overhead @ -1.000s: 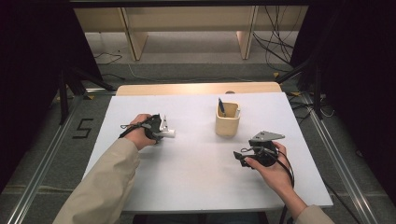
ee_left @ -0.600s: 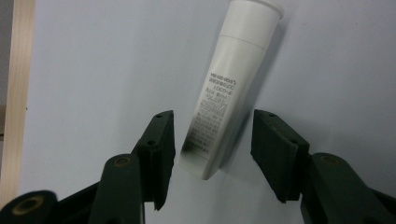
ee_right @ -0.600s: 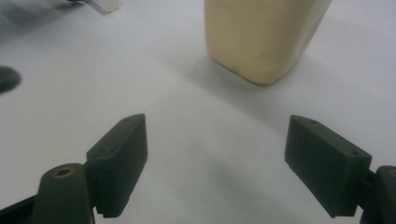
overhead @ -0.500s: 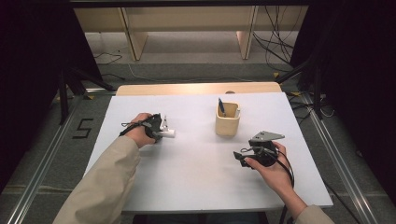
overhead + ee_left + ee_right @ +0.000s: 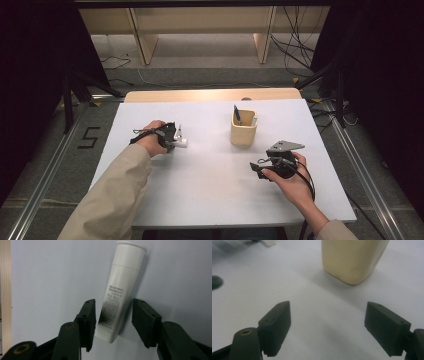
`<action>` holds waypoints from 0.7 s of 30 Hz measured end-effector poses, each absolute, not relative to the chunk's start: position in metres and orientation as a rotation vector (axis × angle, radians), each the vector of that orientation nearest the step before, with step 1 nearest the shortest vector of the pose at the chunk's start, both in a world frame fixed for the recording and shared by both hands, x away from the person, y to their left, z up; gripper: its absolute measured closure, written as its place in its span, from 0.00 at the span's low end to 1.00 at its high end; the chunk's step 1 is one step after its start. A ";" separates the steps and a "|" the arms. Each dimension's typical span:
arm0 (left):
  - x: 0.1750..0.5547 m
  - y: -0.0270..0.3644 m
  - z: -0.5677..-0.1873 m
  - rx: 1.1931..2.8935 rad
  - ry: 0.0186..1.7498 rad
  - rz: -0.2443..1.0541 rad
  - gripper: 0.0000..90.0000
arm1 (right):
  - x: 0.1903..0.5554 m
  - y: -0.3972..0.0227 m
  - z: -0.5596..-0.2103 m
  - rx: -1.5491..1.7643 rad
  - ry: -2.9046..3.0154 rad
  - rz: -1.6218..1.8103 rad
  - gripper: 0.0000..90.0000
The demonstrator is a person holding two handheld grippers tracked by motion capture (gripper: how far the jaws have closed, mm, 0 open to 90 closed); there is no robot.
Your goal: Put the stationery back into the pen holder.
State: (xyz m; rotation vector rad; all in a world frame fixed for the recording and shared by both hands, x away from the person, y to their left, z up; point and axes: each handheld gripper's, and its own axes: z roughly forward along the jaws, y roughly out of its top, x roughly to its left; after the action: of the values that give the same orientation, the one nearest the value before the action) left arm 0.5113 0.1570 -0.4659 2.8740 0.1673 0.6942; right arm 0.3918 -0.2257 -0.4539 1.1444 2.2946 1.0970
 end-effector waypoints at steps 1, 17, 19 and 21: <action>0.511 0.157 -0.466 2.873 0.168 0.692 0.60 | 0.392 -0.226 -0.454 1.144 2.294 1.097 0.24; 0.514 0.155 -0.465 2.912 0.115 0.677 0.64 | 0.392 -0.226 -0.454 1.147 2.296 1.093 0.24; 0.514 0.155 -0.466 2.910 0.117 0.675 0.65 | 0.392 -0.226 -0.454 1.147 2.296 1.093 0.24; 0.514 0.154 -0.465 2.913 0.113 0.674 0.65 | 0.392 -0.226 -0.454 1.146 2.295 1.094 0.25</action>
State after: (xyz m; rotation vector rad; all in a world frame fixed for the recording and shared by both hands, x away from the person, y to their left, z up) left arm 0.5140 0.1543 -0.4654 2.9134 0.1126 0.6738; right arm 0.3920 -0.2258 -0.4541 1.1460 2.2954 1.0937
